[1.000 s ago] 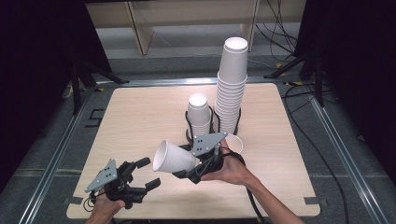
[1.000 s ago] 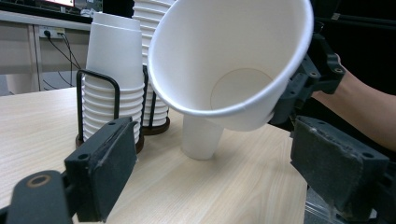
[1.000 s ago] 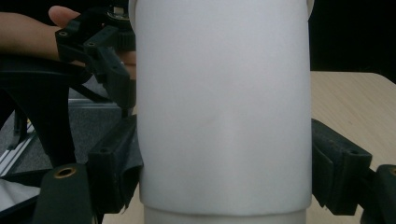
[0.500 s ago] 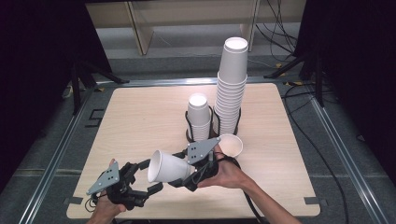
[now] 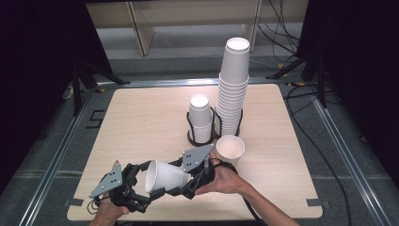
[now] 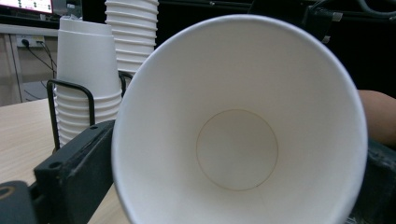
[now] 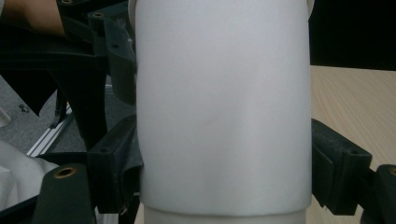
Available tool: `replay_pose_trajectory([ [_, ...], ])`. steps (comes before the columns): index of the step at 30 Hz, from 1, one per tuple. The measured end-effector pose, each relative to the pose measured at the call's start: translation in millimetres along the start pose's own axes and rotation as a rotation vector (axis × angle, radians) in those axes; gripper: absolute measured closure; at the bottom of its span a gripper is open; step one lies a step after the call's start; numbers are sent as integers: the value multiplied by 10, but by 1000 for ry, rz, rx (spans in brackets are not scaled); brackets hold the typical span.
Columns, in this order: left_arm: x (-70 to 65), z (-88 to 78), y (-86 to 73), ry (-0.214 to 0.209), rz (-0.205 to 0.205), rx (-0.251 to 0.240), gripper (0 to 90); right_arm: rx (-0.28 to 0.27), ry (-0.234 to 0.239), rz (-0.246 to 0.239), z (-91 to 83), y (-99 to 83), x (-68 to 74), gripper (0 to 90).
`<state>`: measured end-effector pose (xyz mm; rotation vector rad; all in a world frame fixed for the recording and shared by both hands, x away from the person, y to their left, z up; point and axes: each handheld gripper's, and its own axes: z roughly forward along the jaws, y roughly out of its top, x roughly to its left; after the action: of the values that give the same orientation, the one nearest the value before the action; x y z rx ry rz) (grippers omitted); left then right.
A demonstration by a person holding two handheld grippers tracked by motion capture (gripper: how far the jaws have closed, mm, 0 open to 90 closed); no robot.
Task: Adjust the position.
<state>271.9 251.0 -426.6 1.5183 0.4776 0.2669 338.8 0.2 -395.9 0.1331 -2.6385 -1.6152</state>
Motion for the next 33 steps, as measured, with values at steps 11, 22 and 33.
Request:
replay_pose_trajectory([
  [11, 1, -29, 34, -18, 9, -7, 98, -5, 16, 4, 16, -5, 11, 226],
  [22, 5, -42, 56, 25, 70, 61, 112, 42, -34, 29, -75, 31, -6, 155],
  [33, 9, -35, 58, 85, 134, 180, 111, 151, -143, -40, -197, 167, 83, 154],
])
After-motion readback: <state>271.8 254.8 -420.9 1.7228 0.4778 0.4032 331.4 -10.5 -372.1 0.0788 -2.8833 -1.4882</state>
